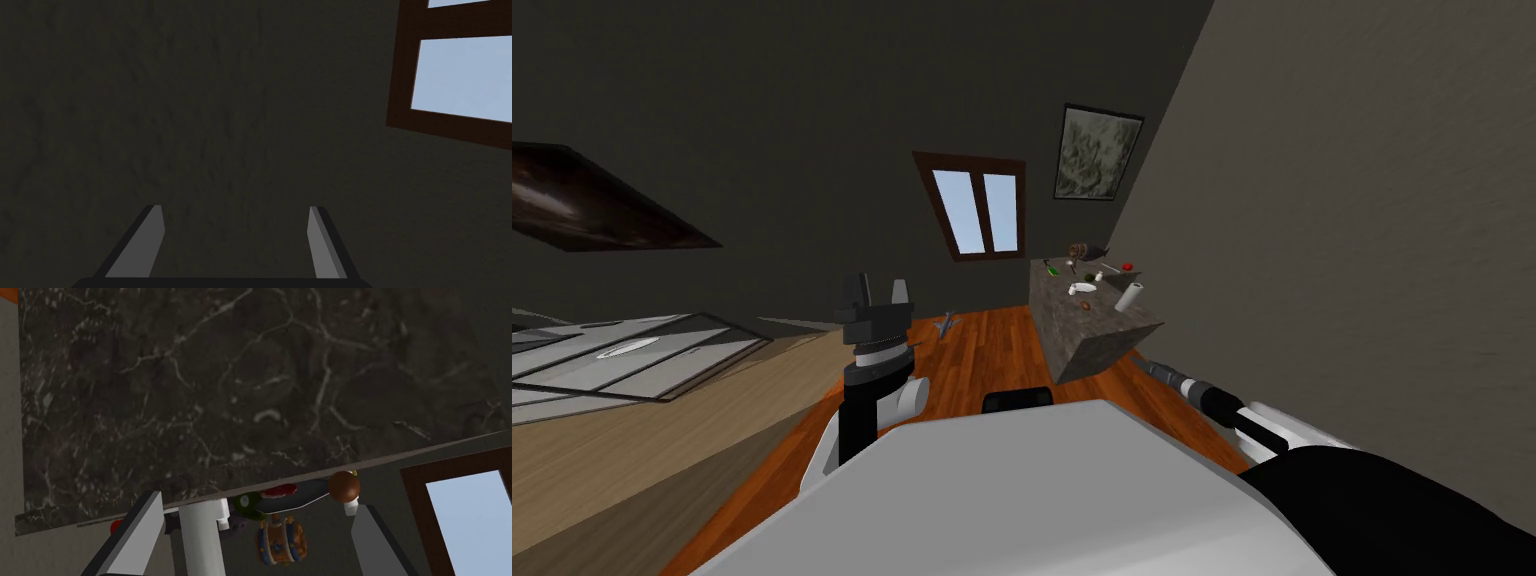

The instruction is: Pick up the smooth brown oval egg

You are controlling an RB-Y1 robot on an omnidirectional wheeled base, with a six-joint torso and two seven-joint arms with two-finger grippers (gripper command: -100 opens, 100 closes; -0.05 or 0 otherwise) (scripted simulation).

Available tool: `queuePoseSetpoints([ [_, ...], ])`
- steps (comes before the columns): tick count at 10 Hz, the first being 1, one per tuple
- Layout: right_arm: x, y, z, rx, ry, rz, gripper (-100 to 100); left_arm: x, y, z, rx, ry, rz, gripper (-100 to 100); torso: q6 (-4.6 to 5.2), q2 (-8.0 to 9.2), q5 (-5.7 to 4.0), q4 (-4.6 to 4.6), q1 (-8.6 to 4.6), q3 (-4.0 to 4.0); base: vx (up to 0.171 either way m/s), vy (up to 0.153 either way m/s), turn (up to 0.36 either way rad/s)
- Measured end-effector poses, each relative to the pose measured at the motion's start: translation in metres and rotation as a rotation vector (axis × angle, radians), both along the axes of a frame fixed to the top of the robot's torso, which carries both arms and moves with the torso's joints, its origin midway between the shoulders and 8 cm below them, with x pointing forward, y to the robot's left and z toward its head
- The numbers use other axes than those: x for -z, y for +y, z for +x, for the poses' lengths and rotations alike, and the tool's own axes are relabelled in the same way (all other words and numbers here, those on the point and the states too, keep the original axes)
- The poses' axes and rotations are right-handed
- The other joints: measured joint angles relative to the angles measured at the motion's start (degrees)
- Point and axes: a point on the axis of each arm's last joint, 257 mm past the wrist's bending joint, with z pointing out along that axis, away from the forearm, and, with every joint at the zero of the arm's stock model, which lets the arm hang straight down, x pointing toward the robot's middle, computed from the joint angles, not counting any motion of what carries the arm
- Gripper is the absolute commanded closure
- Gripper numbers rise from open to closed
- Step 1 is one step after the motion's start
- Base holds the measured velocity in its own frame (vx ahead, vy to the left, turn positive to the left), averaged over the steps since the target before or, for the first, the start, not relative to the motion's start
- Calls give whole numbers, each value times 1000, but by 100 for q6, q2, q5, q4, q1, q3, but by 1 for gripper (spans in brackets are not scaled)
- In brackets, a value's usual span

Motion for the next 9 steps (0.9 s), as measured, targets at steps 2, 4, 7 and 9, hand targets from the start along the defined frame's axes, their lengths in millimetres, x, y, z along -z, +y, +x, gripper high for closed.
queuePoseSetpoints([
  [2, -4, -35, -11, 8, 65, -98, -100, 0, 0, 0, 0, 0, 0, 0, 2, -23, 4, -6, 11, -13, 183, 122, 142],
  [4, -6, -58, -17, 12, 100, -154, -100, 0, 0, 0, 0, 0, 0, 0, 6, 12, -1, 1, -10, 6, 137, 111, 154],
  [7, -11, -102, -31, 24, 173, -268, -100, 0, 0, 0, 0, 0, 0, 0, 5, -20, 3, -6, 4, -13, 219, 125, 233],
  [9, -17, -122, -40, 33, 215, -332, -100, 0, 0, 0, 0, 0, 0, 0, 6, -11, 1, -4, -2, -8, 194, 81, 171],
])
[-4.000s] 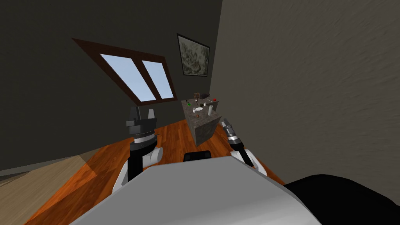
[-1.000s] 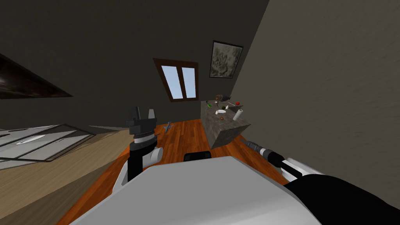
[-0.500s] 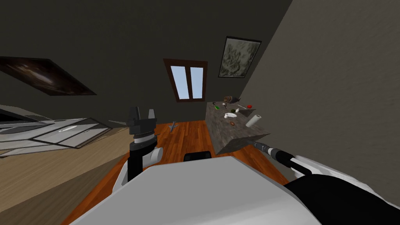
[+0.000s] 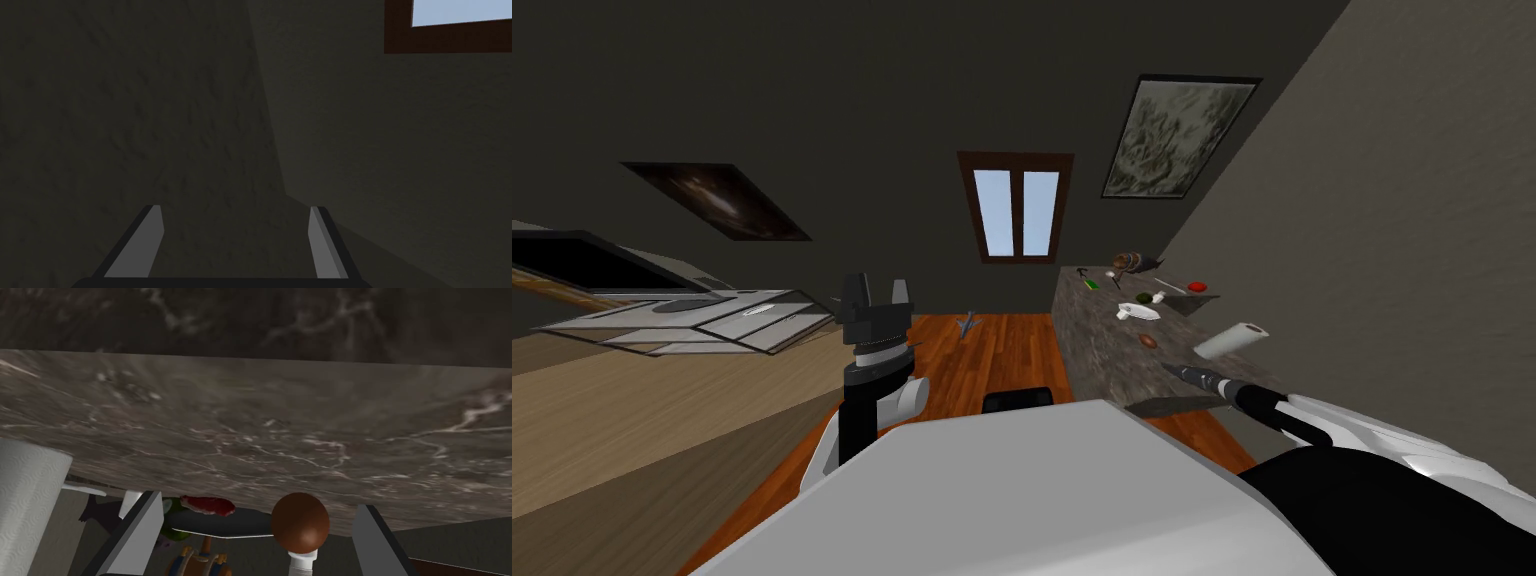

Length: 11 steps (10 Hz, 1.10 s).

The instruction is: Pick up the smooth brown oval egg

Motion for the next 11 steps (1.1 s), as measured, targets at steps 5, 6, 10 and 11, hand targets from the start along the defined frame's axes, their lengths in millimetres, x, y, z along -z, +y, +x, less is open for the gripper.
queuePoseSetpoints([
  [5, -7, -29, -13, 20, 56, -89, -100, 0, 0, 0, 0, 0, 0, 0, 9, 66, -7, 15, -27, 38, 110, 29, 96],
  [6, -1, -30, -16, 28, 55, -88, -100, 0, 0, 0, 0, 0, 0, 0, 7, 73, -11, 17, -40, 42, 38, -63, 123],
  [10, 11, -28, -22, 42, 57, -84, 100, 0, 0, 0, 0, 0, 0, 0, 10, 84, -10, 20, -38, 49, 13, -29, 18],
  [11, 11, -28, -22, 41, 57, -85, 100, 0, 0, 0, 0, 0, 0, 0, 13, 86, -12, 20, -38, 50, 0, 0, 0],
])
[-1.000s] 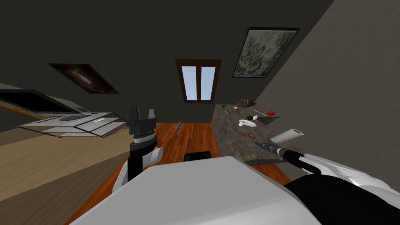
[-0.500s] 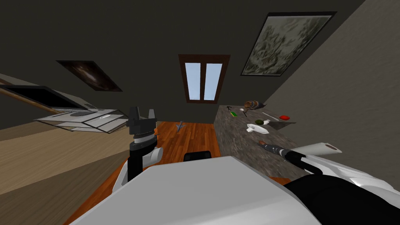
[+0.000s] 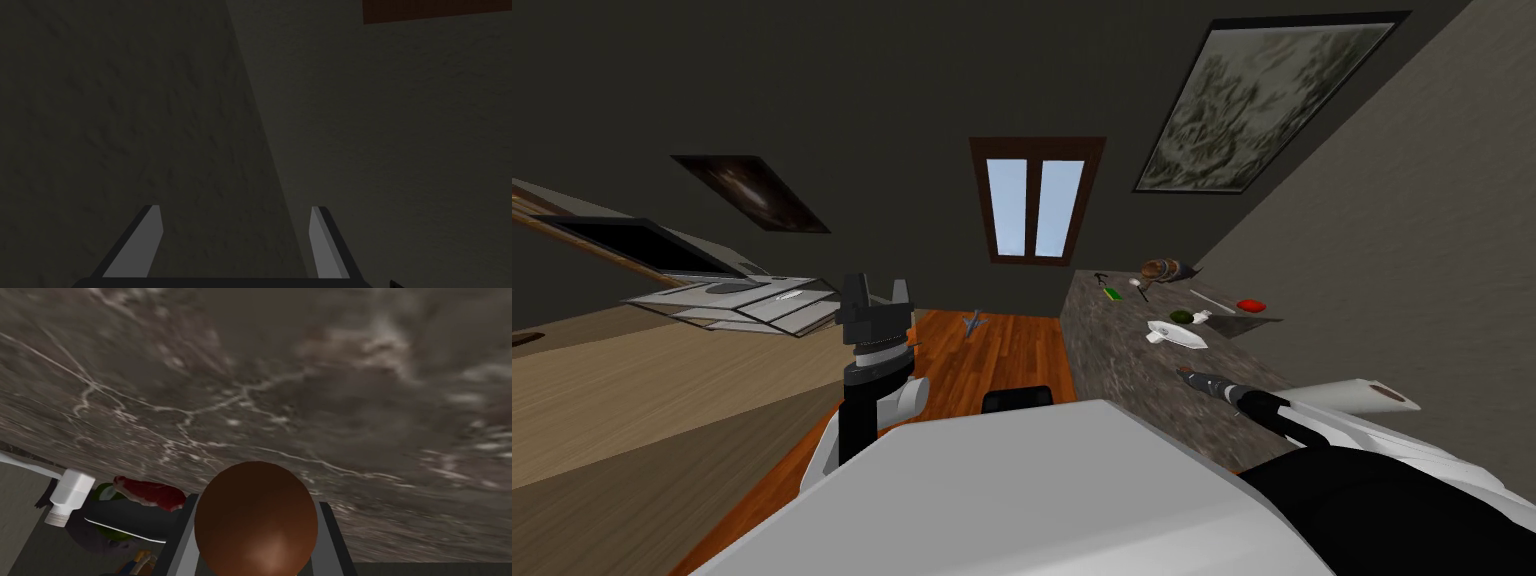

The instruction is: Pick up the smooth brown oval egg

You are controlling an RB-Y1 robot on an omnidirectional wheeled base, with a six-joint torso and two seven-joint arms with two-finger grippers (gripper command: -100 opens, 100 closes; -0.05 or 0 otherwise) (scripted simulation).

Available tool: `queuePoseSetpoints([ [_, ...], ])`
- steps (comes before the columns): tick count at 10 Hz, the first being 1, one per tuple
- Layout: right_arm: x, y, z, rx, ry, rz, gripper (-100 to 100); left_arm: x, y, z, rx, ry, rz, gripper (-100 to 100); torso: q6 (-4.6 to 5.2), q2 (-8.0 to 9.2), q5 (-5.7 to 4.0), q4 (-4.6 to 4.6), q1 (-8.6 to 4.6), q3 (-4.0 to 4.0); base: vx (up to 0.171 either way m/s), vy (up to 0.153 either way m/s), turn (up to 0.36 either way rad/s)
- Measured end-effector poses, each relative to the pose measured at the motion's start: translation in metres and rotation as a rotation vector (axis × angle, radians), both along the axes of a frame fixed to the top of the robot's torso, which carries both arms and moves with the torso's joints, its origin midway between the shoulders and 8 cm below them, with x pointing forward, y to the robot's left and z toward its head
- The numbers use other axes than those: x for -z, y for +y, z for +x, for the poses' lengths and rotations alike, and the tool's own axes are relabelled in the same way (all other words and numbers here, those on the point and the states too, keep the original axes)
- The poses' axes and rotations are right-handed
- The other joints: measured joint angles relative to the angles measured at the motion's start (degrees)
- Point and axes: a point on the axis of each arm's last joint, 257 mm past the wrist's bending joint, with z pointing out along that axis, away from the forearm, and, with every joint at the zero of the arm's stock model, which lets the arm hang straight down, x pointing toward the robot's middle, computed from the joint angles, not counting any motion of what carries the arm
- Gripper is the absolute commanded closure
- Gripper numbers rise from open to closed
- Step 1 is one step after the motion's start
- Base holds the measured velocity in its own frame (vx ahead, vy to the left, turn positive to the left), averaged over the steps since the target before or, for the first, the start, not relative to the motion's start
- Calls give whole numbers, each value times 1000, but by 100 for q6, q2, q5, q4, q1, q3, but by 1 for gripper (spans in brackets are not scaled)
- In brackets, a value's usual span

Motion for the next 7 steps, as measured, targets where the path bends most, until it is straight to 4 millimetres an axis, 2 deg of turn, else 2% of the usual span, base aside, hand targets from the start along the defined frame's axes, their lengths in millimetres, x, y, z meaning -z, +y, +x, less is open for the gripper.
queuePoseSetpoints([
  [2, 0, 0, 0, 1, 0, 0, 100, 0, 0, 0, 0, 0, 0, 0, -1, 2, 1, 0, 1, 1, 0, 0, 0],
  [3, 0, 0, 0, 1, 0, 0, 0, 0, 0, 0, 0, 0, 0, 0, -1, 2, 2, 0, 2, 1, 0, 0, 0],
  [4, 0, 0, 0, 1, 0, 0, 100, 0, 0, 0, 0, 0, 0, 0, -1, 2, 2, 0, 2, 1, -22, 47, -124],
  [6, -12, 1, 6, -15, 0, -4, 100, 0, 0, 0, 0, 0, 0, 0, 11, 24, 11, 4, 35, 13, -35, 59, -82],
  [7, -12, 1, 5, -15, 0, -3, 0, 0, 0, 0, 0, 0, 0, 0, 5, 18, 10, 4, 25, 11, -5, 7, -1],
])
